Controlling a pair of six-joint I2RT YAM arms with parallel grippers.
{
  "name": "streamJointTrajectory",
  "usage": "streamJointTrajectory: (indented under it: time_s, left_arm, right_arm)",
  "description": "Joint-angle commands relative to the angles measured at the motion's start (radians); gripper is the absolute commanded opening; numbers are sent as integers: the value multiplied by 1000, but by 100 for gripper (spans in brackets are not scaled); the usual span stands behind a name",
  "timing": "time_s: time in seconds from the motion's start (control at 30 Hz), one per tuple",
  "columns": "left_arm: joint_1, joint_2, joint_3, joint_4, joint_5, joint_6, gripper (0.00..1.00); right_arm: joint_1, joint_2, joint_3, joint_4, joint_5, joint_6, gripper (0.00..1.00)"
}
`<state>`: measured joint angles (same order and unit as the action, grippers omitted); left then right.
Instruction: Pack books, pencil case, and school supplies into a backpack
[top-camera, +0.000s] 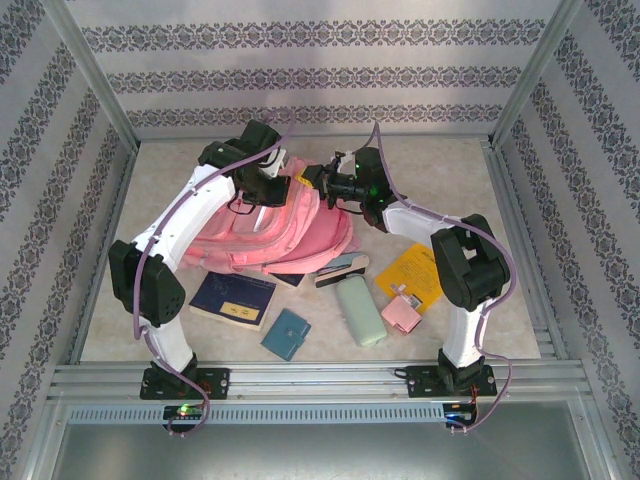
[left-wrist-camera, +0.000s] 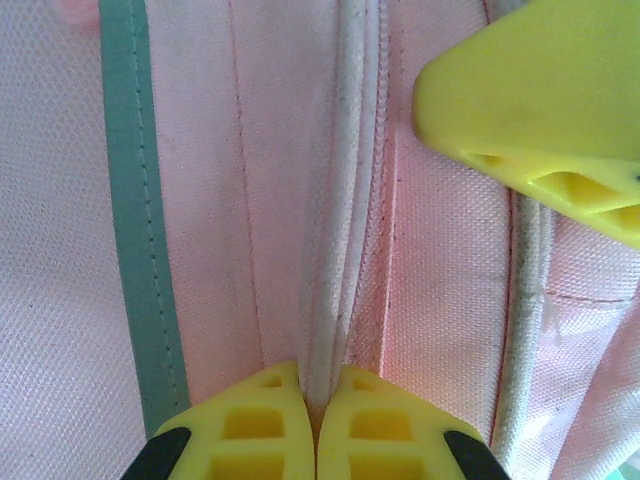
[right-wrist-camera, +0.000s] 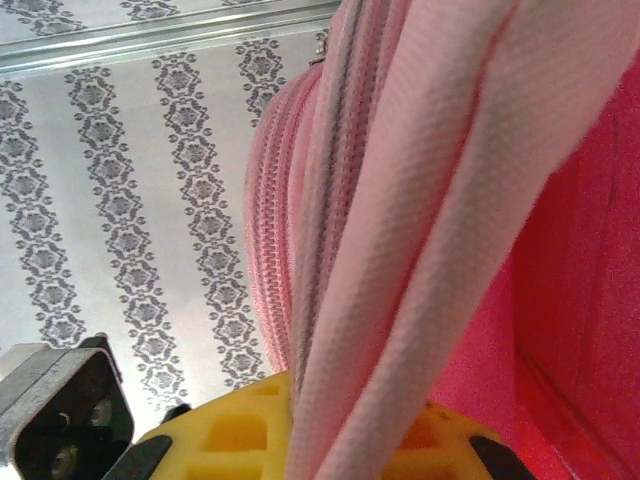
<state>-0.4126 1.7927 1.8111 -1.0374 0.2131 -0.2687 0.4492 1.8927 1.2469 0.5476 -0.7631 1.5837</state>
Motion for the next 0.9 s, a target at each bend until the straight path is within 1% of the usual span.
streamJointTrajectory:
  time_s: [0.0,0.03,0.07,0.1,0.13,0.2,0.23,0.33,0.4,0.47,0.53,0.63,0.77,0.8,0.87]
  left_arm:
    - [4,-7,38,-21,-19,3,0]
    - [5,-15,42,-18,-17,3,0]
    - [5,-23,45,-16,-16,1,0]
    - [4,-34,46,-14,-20,-6,0]
    - [4,-45,41,-8,-22,-17,0]
    - [3,-74,24,11,-31,-36,0]
    - [4,-87,15,16,-42,-40,0]
    - [8,-121,-3,23,-67,-12,0]
    - [21,-149,-22,43,-59,-3,0]
    - [46,-170,-30,58,-30,-15,0]
    - [70,-185,-22,70,9,-28,0]
    - [82,-186,20,65,51,-25,0]
    - [84,-183,72,43,76,-20,0]
    - [84,-186,72,42,77,-18,0]
    - [83,-200,49,53,93,-17,0]
  right_arm:
    - [-5,-129,33,-44,-15,-123,11]
    - [-11,-154,36,-146,-4,-198,28]
    - [-16,-179,43,-258,13,-270,39]
    - [-19,-209,56,-392,45,-376,51]
    - [-19,-232,81,-542,81,-476,58]
    - [-20,-265,131,-777,157,-647,63]
    - [-16,-280,155,-891,213,-721,65]
    - [-11,-316,199,-1125,363,-873,68]
    - [0,-340,219,-1250,468,-963,69]
    - [12,-380,205,-1326,555,-1030,70]
    - [14,-430,160,-1361,593,-1061,70]
    - [14,-506,81,-1397,616,-1080,71]
    - [13,-586,-10,-1487,662,-1070,75]
    - [10,-605,-35,-1516,671,-1062,77]
    - [0,-634,-79,-1572,679,-1041,78]
